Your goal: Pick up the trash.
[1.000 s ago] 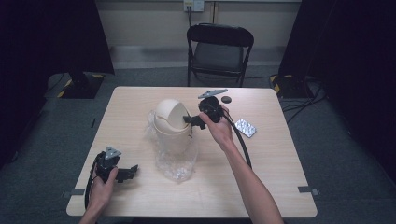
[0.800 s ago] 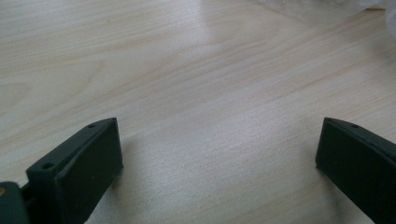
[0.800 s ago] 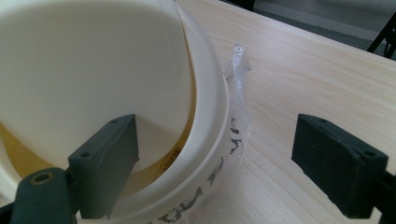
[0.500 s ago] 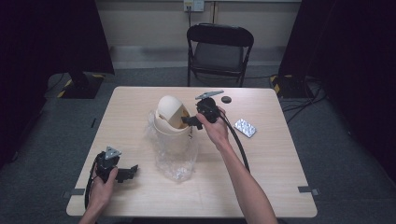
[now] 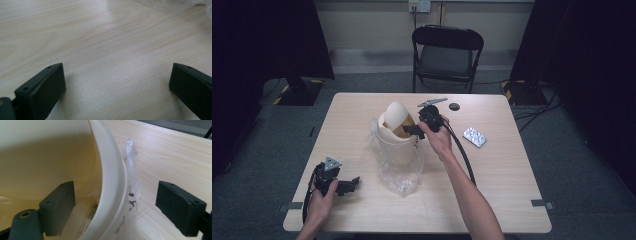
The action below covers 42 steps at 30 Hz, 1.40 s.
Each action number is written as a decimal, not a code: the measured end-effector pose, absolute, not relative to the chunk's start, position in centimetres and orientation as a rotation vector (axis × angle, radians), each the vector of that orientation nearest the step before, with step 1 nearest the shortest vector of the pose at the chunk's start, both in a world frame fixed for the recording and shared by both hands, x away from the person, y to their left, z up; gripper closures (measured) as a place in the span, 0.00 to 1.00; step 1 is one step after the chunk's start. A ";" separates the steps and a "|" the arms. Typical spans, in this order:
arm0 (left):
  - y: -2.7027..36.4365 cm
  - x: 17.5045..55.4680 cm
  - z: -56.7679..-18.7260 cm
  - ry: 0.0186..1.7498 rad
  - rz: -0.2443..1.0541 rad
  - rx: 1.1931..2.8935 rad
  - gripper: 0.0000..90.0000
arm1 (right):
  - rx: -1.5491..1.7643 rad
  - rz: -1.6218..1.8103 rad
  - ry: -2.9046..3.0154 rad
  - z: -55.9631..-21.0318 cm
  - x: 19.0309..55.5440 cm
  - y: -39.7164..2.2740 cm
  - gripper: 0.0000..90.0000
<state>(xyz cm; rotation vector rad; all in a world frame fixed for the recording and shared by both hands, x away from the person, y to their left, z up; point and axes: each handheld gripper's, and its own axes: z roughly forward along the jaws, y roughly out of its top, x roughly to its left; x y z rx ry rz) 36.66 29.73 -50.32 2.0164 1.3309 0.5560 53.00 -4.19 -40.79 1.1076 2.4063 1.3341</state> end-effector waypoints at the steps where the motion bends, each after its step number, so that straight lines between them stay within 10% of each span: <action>1: 29.7 36.6 -50.3 1.330 0.556 2.017 0.00 | 1.103 1.342 2.404 -40.7 53.0 -4.3 0.17; 28: 29.7 36.6 -50.3 1.330 0.557 2.016 0.00 | 1.064 1.468 2.310 -37.3 50.2 -9.6 0.16; 42: 29.7 36.6 -50.3 1.330 0.556 2.017 0.00 | 1.257 1.308 2.242 -40.9 49.3 -18.5 0.16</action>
